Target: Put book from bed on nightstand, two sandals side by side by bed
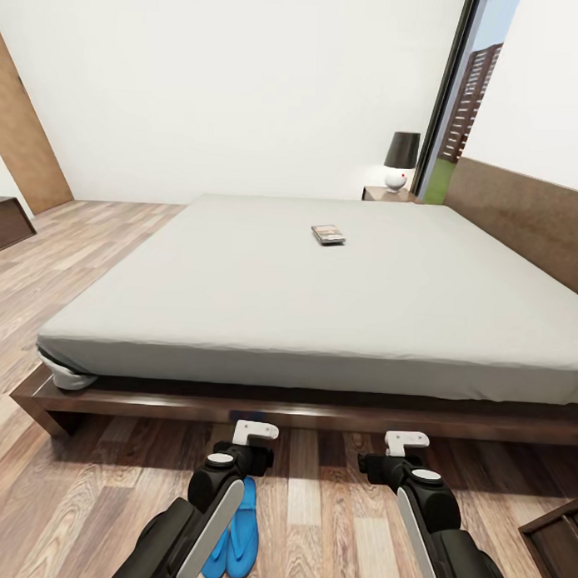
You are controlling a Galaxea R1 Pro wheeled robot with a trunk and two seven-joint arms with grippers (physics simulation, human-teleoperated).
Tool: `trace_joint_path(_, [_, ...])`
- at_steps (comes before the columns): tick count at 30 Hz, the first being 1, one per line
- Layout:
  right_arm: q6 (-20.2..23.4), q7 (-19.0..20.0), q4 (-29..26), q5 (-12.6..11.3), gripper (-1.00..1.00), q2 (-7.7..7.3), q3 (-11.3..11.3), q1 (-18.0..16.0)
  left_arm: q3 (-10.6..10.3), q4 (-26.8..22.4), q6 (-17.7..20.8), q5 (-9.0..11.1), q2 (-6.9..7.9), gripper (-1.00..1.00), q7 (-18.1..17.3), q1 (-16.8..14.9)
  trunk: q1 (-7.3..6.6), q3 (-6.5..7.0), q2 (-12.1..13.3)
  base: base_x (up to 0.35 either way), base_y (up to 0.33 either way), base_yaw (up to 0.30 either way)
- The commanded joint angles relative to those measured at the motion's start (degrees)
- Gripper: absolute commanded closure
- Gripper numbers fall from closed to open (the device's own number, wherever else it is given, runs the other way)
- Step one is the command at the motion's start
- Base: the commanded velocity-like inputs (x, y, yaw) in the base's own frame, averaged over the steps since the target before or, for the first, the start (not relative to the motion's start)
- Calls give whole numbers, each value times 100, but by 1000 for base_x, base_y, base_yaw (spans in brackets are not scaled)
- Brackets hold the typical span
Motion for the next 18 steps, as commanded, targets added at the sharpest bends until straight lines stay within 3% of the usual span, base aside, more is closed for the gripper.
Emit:
trace_joint_path(1, [29, -27, -6, 1, -100, 0, 7, -3, -8, -5, 11, 60, 1, -100, 57, -4, -1, -5, -2, 0, 0, 0])
trace_joint_path(18, [7, -28, -29, -5, -100, -3, -3, 29, -8, -22, 21, 48, 1, -100, 83, -4, -1, -5, -2, 0, 0, 0])
